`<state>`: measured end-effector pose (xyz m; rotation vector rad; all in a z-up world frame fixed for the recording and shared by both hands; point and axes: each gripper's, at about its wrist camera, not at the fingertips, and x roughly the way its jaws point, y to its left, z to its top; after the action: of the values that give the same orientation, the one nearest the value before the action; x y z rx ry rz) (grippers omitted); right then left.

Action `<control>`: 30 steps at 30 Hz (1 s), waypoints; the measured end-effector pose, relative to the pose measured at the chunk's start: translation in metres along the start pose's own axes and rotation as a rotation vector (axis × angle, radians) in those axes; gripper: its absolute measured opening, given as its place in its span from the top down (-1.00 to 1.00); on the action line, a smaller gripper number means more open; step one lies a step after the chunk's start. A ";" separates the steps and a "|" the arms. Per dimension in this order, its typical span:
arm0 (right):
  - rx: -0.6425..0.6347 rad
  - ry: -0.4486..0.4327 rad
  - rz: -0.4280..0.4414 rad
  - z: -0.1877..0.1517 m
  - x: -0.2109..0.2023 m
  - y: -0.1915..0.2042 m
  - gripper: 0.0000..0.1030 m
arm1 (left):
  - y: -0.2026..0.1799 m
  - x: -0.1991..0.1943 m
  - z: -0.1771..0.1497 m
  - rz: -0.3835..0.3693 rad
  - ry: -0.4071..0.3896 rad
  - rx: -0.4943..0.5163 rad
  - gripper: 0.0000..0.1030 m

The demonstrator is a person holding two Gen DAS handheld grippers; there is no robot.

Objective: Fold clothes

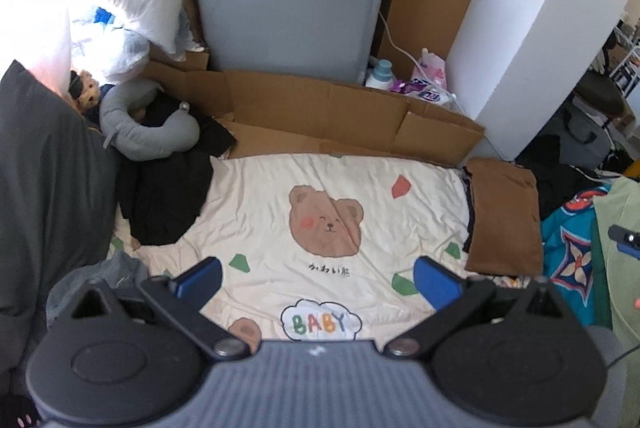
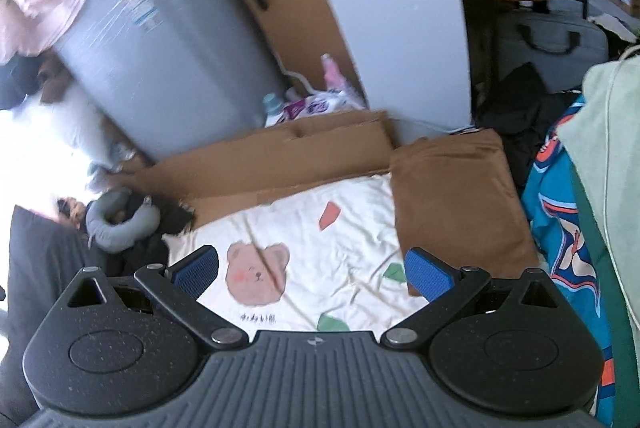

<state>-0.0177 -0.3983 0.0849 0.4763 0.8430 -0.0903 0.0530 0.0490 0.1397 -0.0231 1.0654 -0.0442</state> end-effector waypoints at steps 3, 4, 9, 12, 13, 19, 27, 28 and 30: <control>-0.041 0.006 -0.012 -0.006 -0.007 0.019 -0.99 | 0.001 0.001 -0.022 -0.011 -0.008 0.001 -0.99; -0.054 0.006 -0.017 -0.008 -0.009 0.024 -0.99 | 0.001 0.002 -0.029 -0.021 -0.010 -0.003 -0.99; -0.095 0.005 -0.048 -0.018 -0.023 0.047 -0.99 | 0.000 0.003 -0.056 -0.031 -0.043 -0.009 -0.99; -0.101 0.007 -0.036 -0.022 -0.023 0.056 -0.99 | 0.000 0.004 -0.063 -0.034 -0.056 -0.024 -0.99; -0.105 0.011 -0.034 -0.023 -0.021 0.059 -0.99 | 0.000 0.004 -0.065 -0.029 -0.062 -0.037 -0.99; -0.134 0.045 -0.013 -0.036 -0.004 0.077 -0.99 | -0.014 0.015 -0.067 -0.002 -0.064 -0.035 -0.99; -0.132 0.058 -0.001 -0.046 0.011 0.082 -0.99 | -0.036 0.031 -0.074 -0.017 -0.068 -0.056 -0.99; -0.128 0.055 -0.005 -0.047 0.012 0.081 -0.99 | -0.040 0.034 -0.075 -0.021 -0.069 -0.061 -0.99; -0.127 0.051 -0.024 -0.050 0.016 0.078 -0.99 | -0.047 0.037 -0.078 -0.034 -0.078 -0.059 -0.99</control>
<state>-0.0215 -0.3055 0.0738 0.3498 0.8990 -0.0465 0.0019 0.0004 0.0715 -0.0955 0.9877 -0.0426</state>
